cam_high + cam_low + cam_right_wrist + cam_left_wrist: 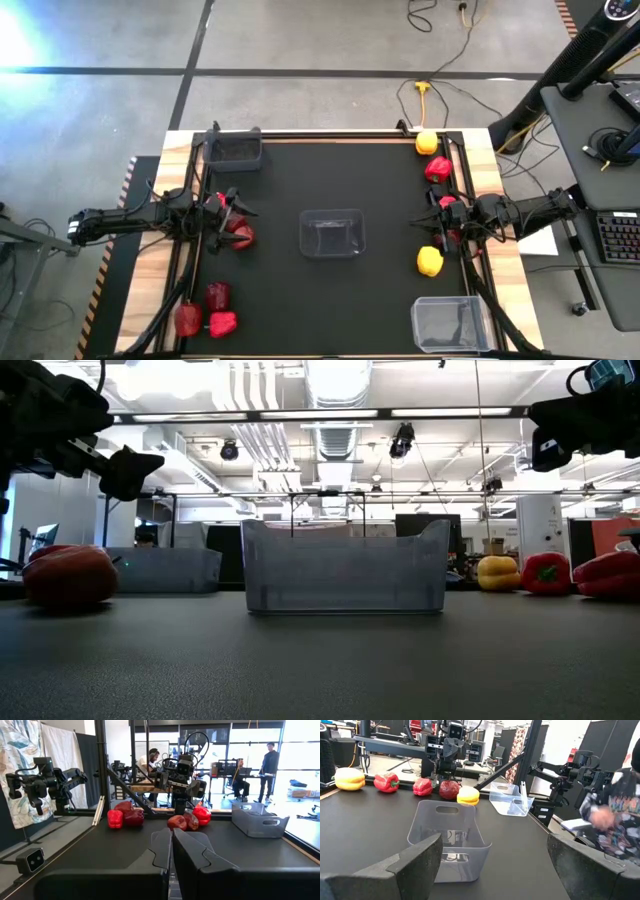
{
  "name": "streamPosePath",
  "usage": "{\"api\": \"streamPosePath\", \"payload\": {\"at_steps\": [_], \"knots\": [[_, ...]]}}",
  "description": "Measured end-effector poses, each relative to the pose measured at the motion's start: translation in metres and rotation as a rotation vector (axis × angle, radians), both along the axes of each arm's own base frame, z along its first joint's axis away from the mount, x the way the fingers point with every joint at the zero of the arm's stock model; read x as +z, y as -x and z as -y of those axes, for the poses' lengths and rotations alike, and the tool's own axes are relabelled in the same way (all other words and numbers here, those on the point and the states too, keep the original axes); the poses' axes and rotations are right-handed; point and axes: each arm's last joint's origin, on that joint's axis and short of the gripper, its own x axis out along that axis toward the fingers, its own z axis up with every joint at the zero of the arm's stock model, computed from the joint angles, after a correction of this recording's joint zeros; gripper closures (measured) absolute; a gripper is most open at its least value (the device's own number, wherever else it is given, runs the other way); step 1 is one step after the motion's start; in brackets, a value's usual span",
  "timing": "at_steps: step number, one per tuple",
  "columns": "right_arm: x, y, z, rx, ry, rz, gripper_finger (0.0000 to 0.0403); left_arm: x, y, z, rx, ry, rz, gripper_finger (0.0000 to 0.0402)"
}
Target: Sort produce into baskets
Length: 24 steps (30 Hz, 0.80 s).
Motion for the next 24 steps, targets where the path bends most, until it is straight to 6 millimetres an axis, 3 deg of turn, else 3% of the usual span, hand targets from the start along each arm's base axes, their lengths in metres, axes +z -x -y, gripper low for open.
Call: {"api": "streamPosePath", "payload": {"at_steps": [16,21,24], "knots": [[-0.0002,-0.0001,0.0,0.0,0.0,-0.001,0.0392,0.0001,0.0,0.0,0.0,0.0,0.001,0.0061],[-0.0001,0.0,0.0,0.0,0.0,0.0,0.0392,0.0038,-0.0002,-0.0006,0.022,0.103,0.017,0.0061],[0.0,0.0,0.0,0.0,0.0,0.0,0.0392,0.0038,-0.0007,-0.0021,0.074,0.009,0.037,0.0061]]}}
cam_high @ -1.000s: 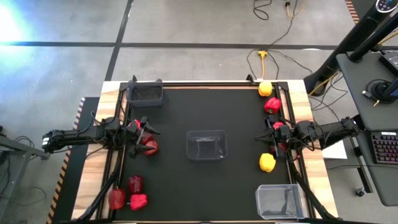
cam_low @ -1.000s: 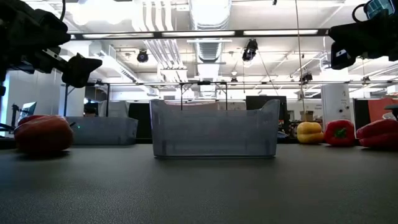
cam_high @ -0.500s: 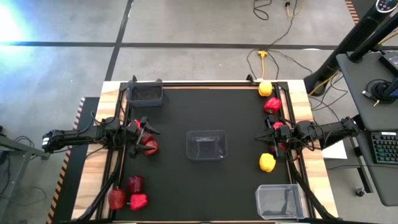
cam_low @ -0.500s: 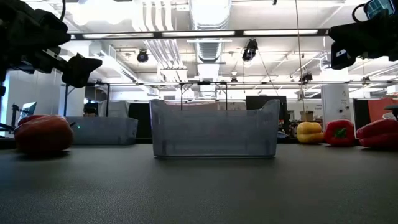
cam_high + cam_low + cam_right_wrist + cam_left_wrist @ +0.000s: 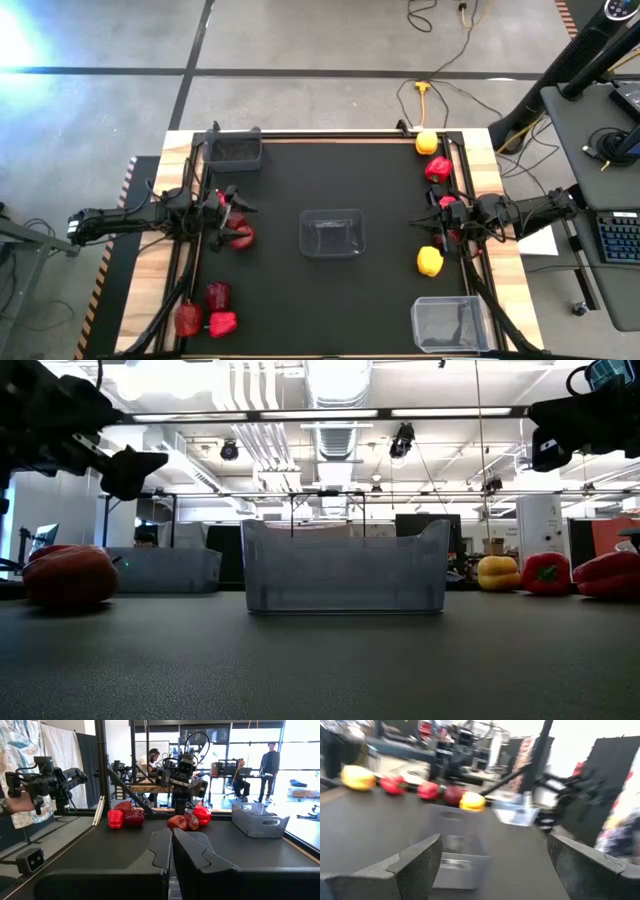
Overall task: Sort produce into baskets
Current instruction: Put the red bell pepper into the top black bin
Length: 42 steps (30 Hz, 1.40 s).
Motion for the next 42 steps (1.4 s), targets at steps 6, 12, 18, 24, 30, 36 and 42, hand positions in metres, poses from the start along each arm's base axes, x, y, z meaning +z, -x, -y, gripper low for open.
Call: {"api": "streamPosePath", "payload": {"at_steps": [6,12,18,24,30,36,42], "knots": [[0.0,0.0,0.0,0.0,0.0,0.0,0.0392,0.012,-0.002,0.0,0.013,-0.015,0.141,0.0061],[0.0,0.0,0.0,0.0,0.0,0.0,0.0392,0.026,-0.004,-0.001,-0.003,0.168,0.251,0.0061],[0.0,0.0,0.0,0.0,0.0,0.0,0.0392,0.028,-0.011,-0.002,-0.001,0.186,0.251,0.0061],[0.0,0.0,0.0,0.0,0.0,0.0,0.0392,0.05,-0.018,-0.003,0.002,0.168,0.32,0.0061],[0.0,0.0,0.0,0.0,0.0,0.0,0.0392,0.061,-0.027,-0.004,0.029,0.106,0.28,0.0061],[0.0,0.0,0.0,0.0,0.0,0.0,0.0392,0.073,-0.037,-0.015,0.404,0.157,-0.176,0.0061],[0.0,0.0,0.0,0.0,0.0,0.0,0.0392,0.086,-0.031,-0.02,0.683,0.211,-0.663,0.0061]]}}
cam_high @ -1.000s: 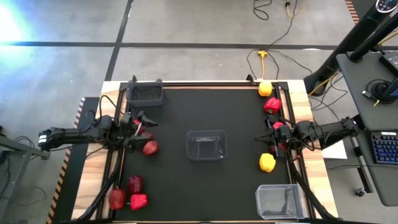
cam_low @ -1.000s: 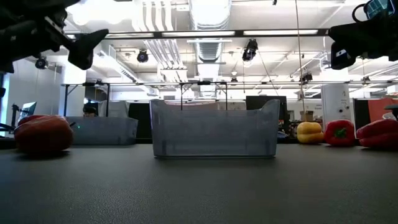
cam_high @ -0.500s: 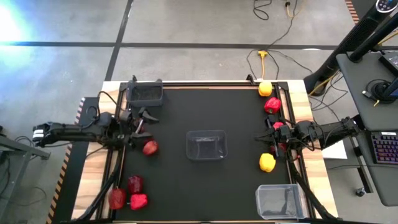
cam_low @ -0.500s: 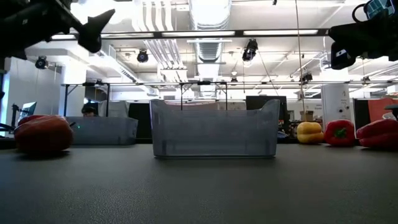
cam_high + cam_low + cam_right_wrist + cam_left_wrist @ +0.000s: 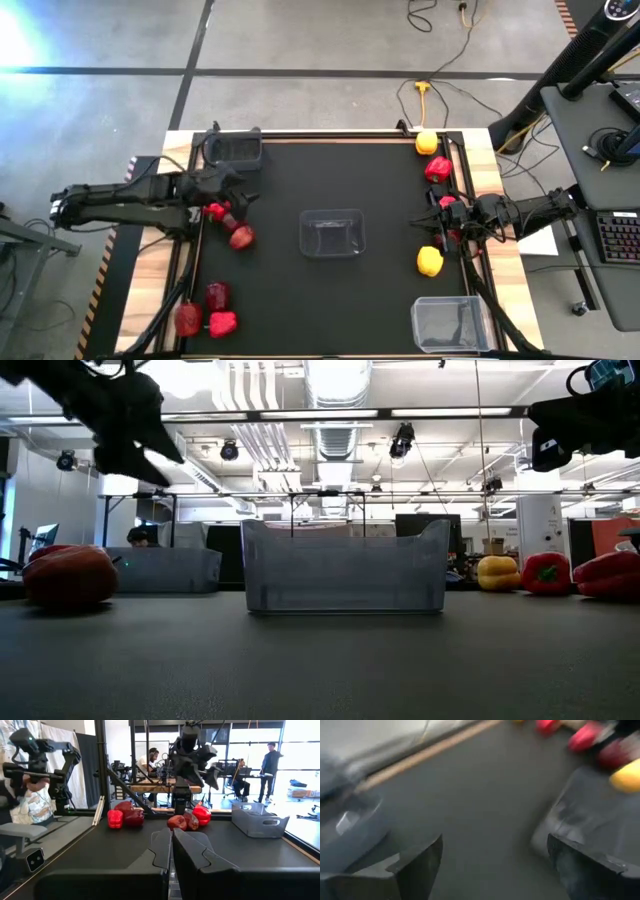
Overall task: Sort produce into baskets
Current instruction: Put the red bell pepper into the top black bin
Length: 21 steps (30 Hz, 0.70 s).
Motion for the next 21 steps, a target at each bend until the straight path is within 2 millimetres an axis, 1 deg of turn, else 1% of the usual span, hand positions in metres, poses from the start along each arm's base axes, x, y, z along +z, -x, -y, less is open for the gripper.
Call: {"api": "streamPosePath", "payload": {"at_steps": [4,10,14,17,21], "knots": [[0.0,0.0,0.0,0.0,0.0,0.0,0.0392,0.006,-0.002,0.0,0.064,0.088,-0.184,0.0055],[0.0,0.0,0.0,0.0,0.0,0.0,0.0392,0.012,-0.005,-0.003,0.153,0.154,-0.448,0.0023],[0.0,0.0,0.0,0.0,0.0,0.0,0.0392,0.004,-0.004,-0.012,0.221,0.258,-0.631,0.0011],[0.0,0.0,0.0,0.0,0.0,0.0,0.0392,-0.005,-0.003,-0.021,0.255,0.333,-0.696,0.0012],[0.0,0.0,0.0,0.0,0.0,0.0,0.0392,-0.013,-0.002,-0.035,0.288,0.374,-0.753,0.0014]]}}
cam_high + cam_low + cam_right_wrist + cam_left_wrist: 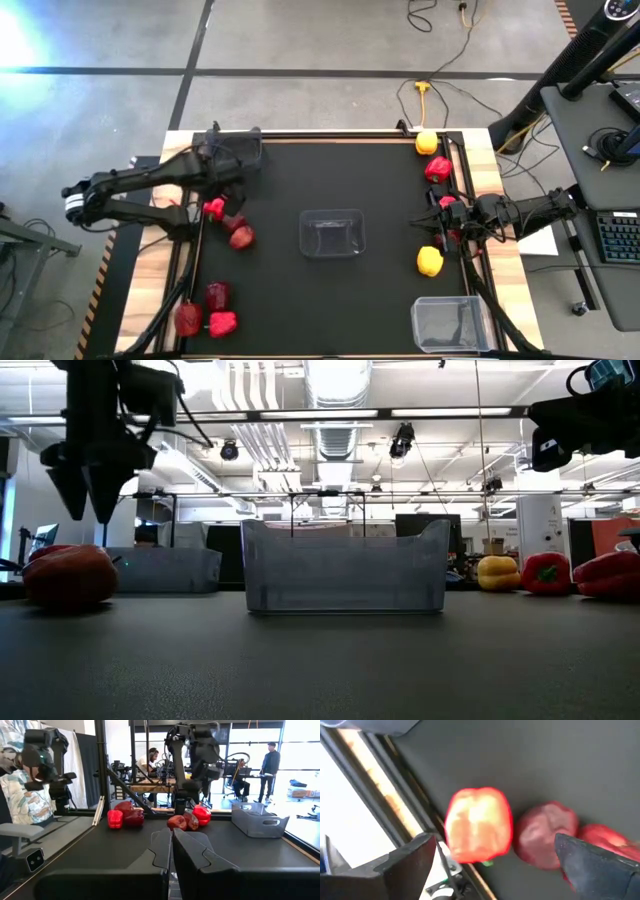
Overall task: Sort produce into baskets
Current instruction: Put the red bell pepper into the top black bin
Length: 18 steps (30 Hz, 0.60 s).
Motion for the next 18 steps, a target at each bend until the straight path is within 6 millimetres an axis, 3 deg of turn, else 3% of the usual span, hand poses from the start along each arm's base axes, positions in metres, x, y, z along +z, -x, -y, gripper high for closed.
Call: {"api": "streamPosePath", "payload": {"at_steps": [9,18], "knots": [[0.0,0.0,0.0,0.0,0.0,0.0,0.0392,-0.012,0.001,-0.026,0.066,0.097,-0.05,0.0015],[0.0,0.0,0.0,0.0,0.0,0.0,0.0392,-0.041,-0.005,-0.032,0.063,0.174,-0.123,0.0015]]}}
